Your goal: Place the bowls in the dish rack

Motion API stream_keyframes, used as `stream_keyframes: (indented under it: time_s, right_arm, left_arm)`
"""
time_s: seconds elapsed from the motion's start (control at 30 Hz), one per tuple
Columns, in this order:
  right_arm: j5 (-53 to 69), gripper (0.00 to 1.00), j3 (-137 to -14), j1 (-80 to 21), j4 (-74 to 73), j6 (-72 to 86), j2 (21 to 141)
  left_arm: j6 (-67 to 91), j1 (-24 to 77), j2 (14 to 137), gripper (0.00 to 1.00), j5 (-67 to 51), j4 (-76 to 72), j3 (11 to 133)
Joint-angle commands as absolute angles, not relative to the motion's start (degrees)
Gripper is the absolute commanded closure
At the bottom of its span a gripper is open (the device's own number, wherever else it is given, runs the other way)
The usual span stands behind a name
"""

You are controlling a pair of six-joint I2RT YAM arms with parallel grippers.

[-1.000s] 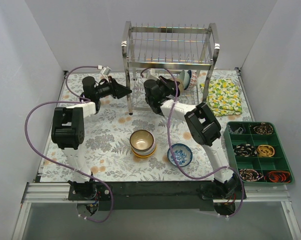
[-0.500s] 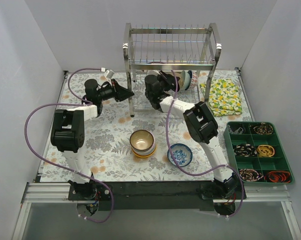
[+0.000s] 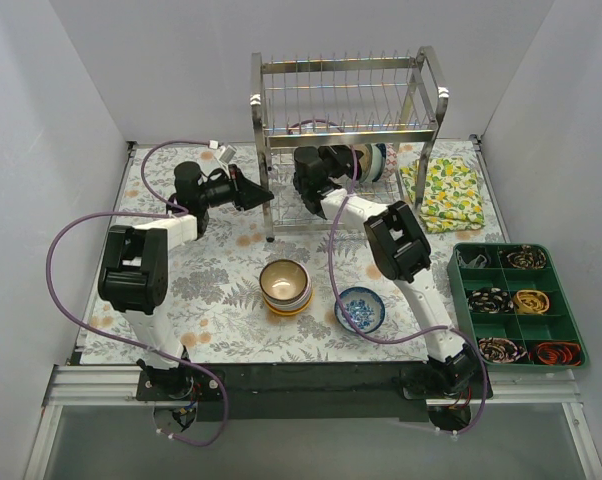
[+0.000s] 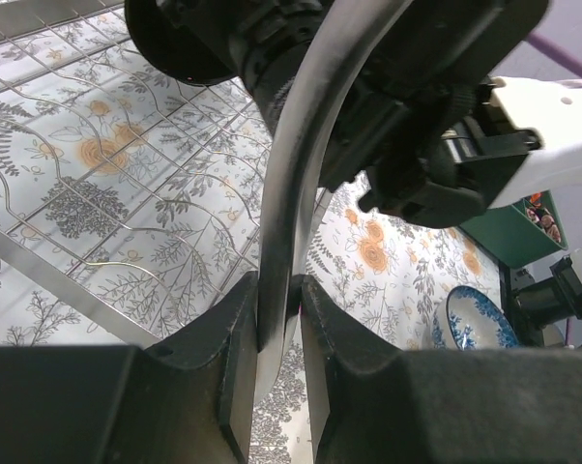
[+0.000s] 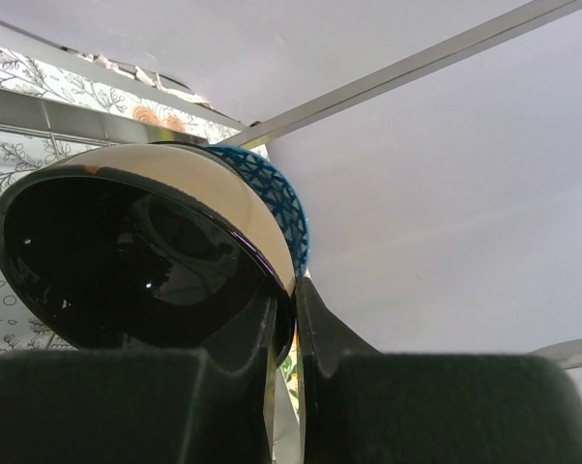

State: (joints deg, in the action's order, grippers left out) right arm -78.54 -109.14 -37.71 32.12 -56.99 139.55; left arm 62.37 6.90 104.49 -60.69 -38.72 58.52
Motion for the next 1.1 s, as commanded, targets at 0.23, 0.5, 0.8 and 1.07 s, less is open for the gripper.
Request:
stream_keyframes:
  time_s: [0.23,0.5,0.8,1.07]
  right_arm:
    - [-80.1,0.99,-117.9,-36.2,37.9,-56.2,143.3]
    - [-80.1,0.99,-121.0,-36.6,38.0,-55.7,146.8]
    - [-80.2,0.99,-123.1,-39.3,38.0,-55.3,148.3]
    - [-80.4,0.99,-121.9,-40.9,37.7,-55.5,148.5]
  left_arm:
    - [59.9,7.6,98.2,1.00,-63.7,-33.6,55.2]
    - [58.4,7.6,97.1,1.00,-63.5,-32.4,54.2]
    - [58.1,7.6,95.6,1.00,-63.5,-32.3,52.9]
    - [57.6,7.7,94.9,1.00,-63.2,-32.2,52.7]
